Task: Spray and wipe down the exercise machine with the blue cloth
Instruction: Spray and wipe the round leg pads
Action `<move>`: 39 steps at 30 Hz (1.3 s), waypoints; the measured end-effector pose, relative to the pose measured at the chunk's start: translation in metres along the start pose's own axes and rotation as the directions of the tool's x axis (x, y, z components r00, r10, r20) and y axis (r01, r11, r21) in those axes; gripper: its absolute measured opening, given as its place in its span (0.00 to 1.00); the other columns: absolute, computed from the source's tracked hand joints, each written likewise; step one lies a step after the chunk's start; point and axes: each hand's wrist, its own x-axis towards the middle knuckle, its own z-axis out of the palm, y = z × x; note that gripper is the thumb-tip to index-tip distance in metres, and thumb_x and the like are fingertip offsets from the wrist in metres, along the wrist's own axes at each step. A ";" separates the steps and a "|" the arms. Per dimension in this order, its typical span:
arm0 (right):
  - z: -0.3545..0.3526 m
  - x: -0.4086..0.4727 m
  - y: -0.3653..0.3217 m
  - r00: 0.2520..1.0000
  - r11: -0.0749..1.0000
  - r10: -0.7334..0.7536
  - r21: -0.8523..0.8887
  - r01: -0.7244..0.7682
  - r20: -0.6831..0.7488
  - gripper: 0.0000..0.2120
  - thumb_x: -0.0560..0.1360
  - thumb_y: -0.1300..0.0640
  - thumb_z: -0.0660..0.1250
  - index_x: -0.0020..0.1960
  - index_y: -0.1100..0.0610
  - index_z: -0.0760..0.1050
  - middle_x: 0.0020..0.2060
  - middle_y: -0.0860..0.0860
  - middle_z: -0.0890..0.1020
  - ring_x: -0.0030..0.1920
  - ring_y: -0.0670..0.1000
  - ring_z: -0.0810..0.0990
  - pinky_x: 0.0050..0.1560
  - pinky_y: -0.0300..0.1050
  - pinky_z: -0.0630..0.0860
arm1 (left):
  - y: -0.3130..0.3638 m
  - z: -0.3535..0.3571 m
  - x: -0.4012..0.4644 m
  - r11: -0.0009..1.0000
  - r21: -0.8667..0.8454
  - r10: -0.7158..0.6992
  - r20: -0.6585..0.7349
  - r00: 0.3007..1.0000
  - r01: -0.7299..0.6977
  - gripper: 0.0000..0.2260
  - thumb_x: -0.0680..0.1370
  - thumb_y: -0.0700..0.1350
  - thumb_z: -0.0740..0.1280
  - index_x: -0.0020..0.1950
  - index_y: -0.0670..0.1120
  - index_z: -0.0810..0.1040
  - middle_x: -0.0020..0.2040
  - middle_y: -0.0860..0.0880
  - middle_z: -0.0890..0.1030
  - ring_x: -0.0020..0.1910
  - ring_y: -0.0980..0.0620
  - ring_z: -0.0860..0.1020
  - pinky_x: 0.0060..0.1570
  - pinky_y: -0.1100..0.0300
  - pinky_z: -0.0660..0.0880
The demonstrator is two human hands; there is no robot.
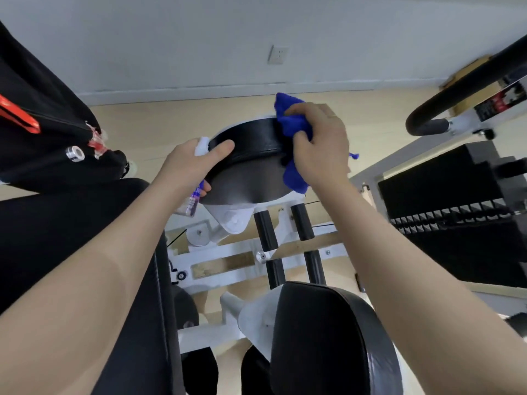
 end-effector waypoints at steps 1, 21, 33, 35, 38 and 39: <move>0.005 -0.003 -0.007 0.989 0.989 -0.144 -0.027 0.145 0.042 0.20 0.65 0.64 0.56 0.51 0.54 0.79 0.51 0.52 0.80 0.48 0.58 0.74 0.47 0.47 0.69 | 0.001 0.001 0.000 1.000 -0.009 -0.011 0.002 1.000 0.011 0.18 0.73 0.62 0.64 0.47 0.47 0.74 0.35 0.46 0.76 0.29 0.48 0.76 0.34 0.55 0.76; -0.004 -0.058 0.107 0.901 0.910 0.394 0.215 -0.354 -0.182 0.16 0.73 0.67 0.51 0.59 0.64 0.69 0.58 0.61 0.70 0.44 0.36 0.64 0.47 0.26 0.62 | 0.071 0.079 -0.012 0.348 0.754 0.509 0.347 0.788 -0.557 0.38 0.72 0.60 0.66 0.76 0.56 0.50 0.76 0.61 0.47 0.69 0.55 0.66 0.49 0.56 0.72; 0.020 -0.100 0.144 0.841 0.858 0.488 0.049 -0.512 0.235 0.11 0.74 0.63 0.53 0.56 0.58 0.66 0.56 0.56 0.71 0.48 0.52 0.71 0.50 0.47 0.70 | 0.075 0.110 -0.030 0.171 0.785 0.473 0.465 0.748 -0.596 0.37 0.74 0.58 0.65 0.76 0.54 0.47 0.77 0.59 0.48 0.60 0.46 0.74 0.39 0.58 0.67; 0.023 -0.092 0.142 0.741 0.694 0.636 0.260 -0.671 0.216 0.10 0.73 0.63 0.52 0.54 0.57 0.65 0.49 0.55 0.75 0.48 0.53 0.74 0.54 0.56 0.75 | 0.069 0.110 -0.026 0.194 0.792 0.508 0.424 0.750 -0.579 0.37 0.74 0.58 0.65 0.76 0.54 0.48 0.76 0.60 0.49 0.61 0.45 0.74 0.40 0.56 0.67; 0.012 -0.081 0.140 0.481 0.223 0.808 0.580 -0.784 0.340 0.16 0.74 0.67 0.51 0.60 0.59 0.66 0.53 0.60 0.77 0.46 0.57 0.77 0.52 0.56 0.77 | 0.064 0.116 -0.026 0.237 0.815 0.514 0.357 0.780 -0.529 0.37 0.74 0.58 0.66 0.76 0.52 0.49 0.77 0.59 0.50 0.59 0.44 0.75 0.39 0.56 0.66; 0.004 -0.077 0.136 0.501 0.211 0.799 0.624 -0.752 0.333 0.16 0.75 0.66 0.51 0.60 0.58 0.67 0.53 0.60 0.77 0.45 0.56 0.77 0.51 0.54 0.77 | 0.063 0.117 -0.027 0.251 0.825 0.515 0.328 0.792 -0.506 0.37 0.74 0.57 0.66 0.76 0.52 0.49 0.77 0.58 0.51 0.58 0.43 0.75 0.38 0.56 0.67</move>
